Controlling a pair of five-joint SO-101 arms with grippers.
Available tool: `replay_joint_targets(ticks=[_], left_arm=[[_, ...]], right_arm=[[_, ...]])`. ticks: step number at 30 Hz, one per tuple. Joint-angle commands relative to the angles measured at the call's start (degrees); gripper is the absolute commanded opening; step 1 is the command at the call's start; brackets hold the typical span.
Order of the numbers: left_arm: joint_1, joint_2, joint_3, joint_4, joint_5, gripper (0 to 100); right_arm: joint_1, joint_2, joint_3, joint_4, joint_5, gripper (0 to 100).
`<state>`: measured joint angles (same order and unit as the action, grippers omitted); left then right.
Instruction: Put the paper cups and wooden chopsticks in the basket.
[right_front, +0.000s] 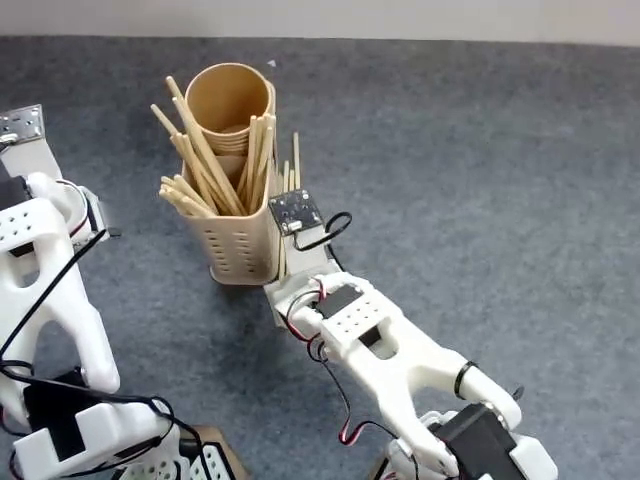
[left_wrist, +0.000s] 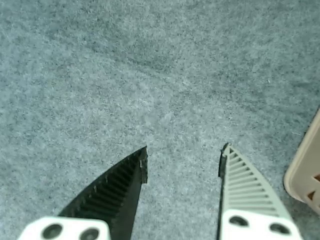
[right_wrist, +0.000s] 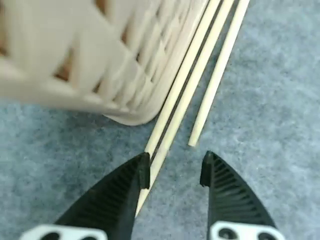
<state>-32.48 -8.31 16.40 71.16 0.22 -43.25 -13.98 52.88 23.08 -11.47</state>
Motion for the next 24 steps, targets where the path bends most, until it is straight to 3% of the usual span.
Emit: replay_joint_targets(ticks=[1, 18, 24], left_arm=[[-0.22, -1.1, -0.4, -0.44, -0.62, 25], [-0.22, -1.1, -0.4, -0.18, -0.62, 25], [-0.22, -1.1, -0.4, -0.09, -0.62, 25]], right_arm=[[-0.66, -2.59, -0.57, -1.19, 0.35, 18.0], [-0.48, 9.8, -3.65, -0.84, 0.44, 17.5], [3.38, 9.71, -4.0, 2.24, 0.53, 2.9]])
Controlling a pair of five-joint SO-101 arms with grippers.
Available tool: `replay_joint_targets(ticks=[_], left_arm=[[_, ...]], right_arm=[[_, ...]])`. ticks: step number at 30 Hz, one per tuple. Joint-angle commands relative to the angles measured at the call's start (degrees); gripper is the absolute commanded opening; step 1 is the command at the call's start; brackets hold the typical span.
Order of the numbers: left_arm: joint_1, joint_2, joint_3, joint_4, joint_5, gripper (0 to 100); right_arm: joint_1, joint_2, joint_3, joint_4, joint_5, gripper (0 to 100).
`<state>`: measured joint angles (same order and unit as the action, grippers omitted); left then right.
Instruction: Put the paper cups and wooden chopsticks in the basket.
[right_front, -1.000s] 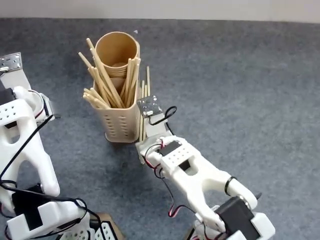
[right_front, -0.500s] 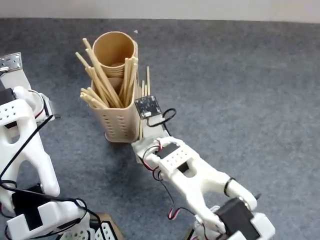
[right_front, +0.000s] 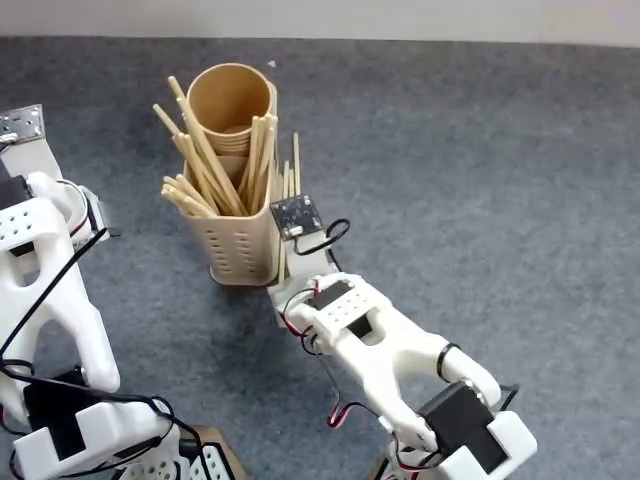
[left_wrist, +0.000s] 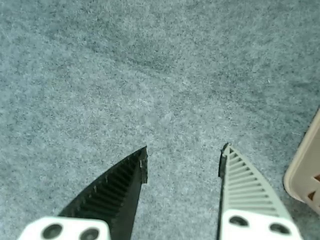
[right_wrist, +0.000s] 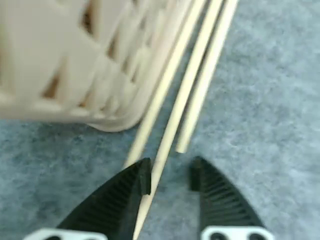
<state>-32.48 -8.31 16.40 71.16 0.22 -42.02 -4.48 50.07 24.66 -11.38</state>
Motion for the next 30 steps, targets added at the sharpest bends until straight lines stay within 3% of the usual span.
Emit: replay_joint_targets(ticks=[1, 12, 15, 22, 30], left_arm=[[-0.22, -1.1, -0.4, -0.09, -0.62, 25], [-0.22, -1.1, -0.31, -0.09, -0.62, 25], [-0.22, -1.1, -0.31, -0.09, -0.62, 25], [-0.13, -1.1, -0.31, -0.18, -0.62, 25], [0.4, -0.92, -0.31, -0.18, -0.62, 25]], right_arm=[[3.65, 0.22, -2.24, 0.75, 0.44, 2.3], [11.12, -0.13, -6.37, 4.7, 6.42, 0.5], [14.99, -0.31, -6.64, 9.45, 6.51, 0.5], [23.52, -5.93, -4.18, 9.98, 10.11, 0.5], [20.35, -9.54, -6.55, 9.89, 10.29, 3.5]])
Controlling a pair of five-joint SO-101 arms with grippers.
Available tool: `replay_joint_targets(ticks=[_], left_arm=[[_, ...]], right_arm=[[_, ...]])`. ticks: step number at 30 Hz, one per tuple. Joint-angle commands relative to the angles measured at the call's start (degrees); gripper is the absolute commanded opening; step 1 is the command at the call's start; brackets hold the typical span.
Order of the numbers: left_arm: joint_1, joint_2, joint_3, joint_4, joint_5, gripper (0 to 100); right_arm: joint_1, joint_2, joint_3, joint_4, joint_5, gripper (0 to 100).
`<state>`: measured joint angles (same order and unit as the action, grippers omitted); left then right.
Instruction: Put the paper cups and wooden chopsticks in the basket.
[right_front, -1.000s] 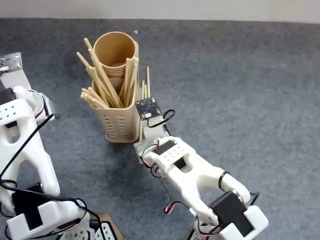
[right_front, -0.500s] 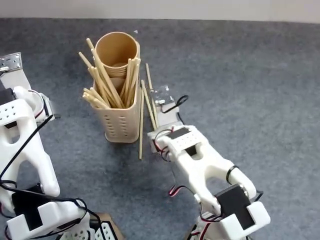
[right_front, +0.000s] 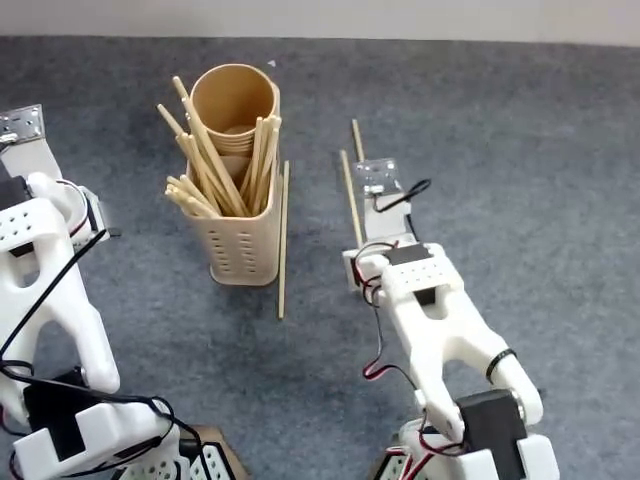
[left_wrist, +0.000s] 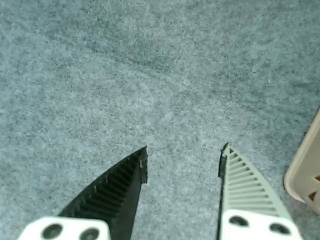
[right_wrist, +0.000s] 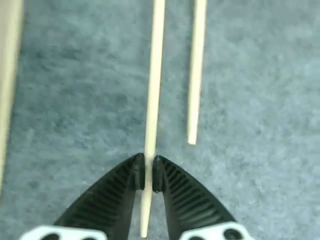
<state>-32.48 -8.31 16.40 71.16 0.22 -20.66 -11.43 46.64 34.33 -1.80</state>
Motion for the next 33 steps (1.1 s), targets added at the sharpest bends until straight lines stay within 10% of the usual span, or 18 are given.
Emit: replay_joint_targets(ticks=[1, 33], left_arm=[[0.4, -0.92, -0.31, -0.18, -0.62, 25], [0.66, -0.84, -0.4, -0.53, -0.62, 25]], right_arm=[[-1.1, -2.33, -4.35, 0.22, 0.7, 6.2], [-1.54, 21.23, -26.68, 0.22, 13.1, 20.7]])
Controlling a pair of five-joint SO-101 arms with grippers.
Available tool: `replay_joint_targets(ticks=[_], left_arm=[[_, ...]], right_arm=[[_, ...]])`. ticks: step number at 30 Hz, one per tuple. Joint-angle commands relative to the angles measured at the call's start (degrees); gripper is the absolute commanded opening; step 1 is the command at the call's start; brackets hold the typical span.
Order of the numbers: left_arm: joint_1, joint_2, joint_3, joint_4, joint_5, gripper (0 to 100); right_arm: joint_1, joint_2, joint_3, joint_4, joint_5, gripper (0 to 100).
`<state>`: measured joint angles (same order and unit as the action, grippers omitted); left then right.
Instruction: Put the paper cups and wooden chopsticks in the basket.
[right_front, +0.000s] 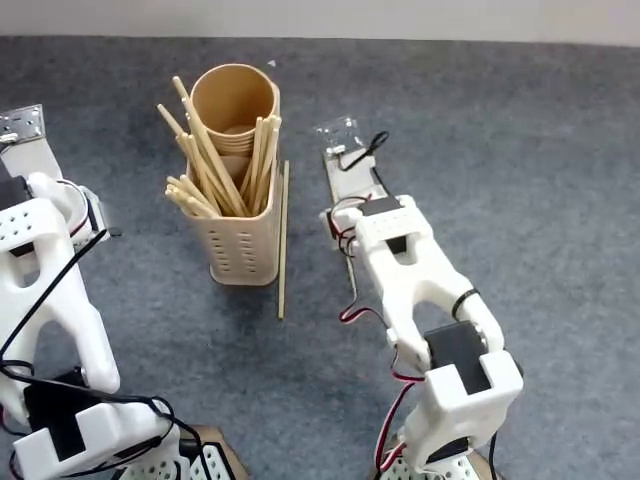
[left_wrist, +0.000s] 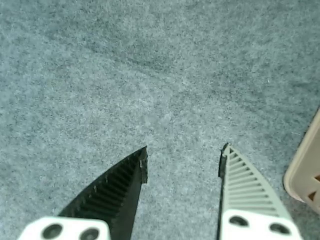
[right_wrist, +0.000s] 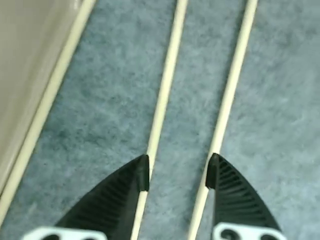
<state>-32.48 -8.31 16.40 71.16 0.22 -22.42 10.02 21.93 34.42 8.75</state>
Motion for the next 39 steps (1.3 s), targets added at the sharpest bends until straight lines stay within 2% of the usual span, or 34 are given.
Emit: replay_joint_targets(ticks=[1, 6, 14, 17, 21, 26, 31, 39], left_arm=[[0.66, -0.84, -0.4, -0.53, -0.62, 25], [0.66, -0.75, -0.4, -0.53, -0.62, 25], [0.66, -0.66, -0.4, -0.53, -0.62, 25], [0.66, -0.66, -0.4, -0.53, -0.62, 25], [0.66, -0.84, -0.31, -0.26, -0.62, 25], [0.48, -0.84, -0.31, -0.26, -0.62, 25], [0.57, -0.66, -0.31, -0.44, -0.62, 25], [0.66, -0.57, -0.31, -0.44, -0.62, 25]], right_arm=[[0.22, -0.04, -1.54, 0.13, 3.25, 22.6], [-1.89, 3.47, -0.48, -0.13, 11.69, 27.2], [-0.04, 9.19, -1.71, -0.13, 11.96, 26.2], [0.92, 9.36, -3.47, -0.13, 11.96, 18.9], [0.92, 9.98, -5.49, -0.13, 11.87, 0.6], [1.01, 10.42, -5.32, 0.13, 11.6, 0.4], [3.3, -0.57, -5.05, 1.27, 3.34, 0.5], [1.63, -34.51, -5.14, 7.6, -2.02, 0.5]])
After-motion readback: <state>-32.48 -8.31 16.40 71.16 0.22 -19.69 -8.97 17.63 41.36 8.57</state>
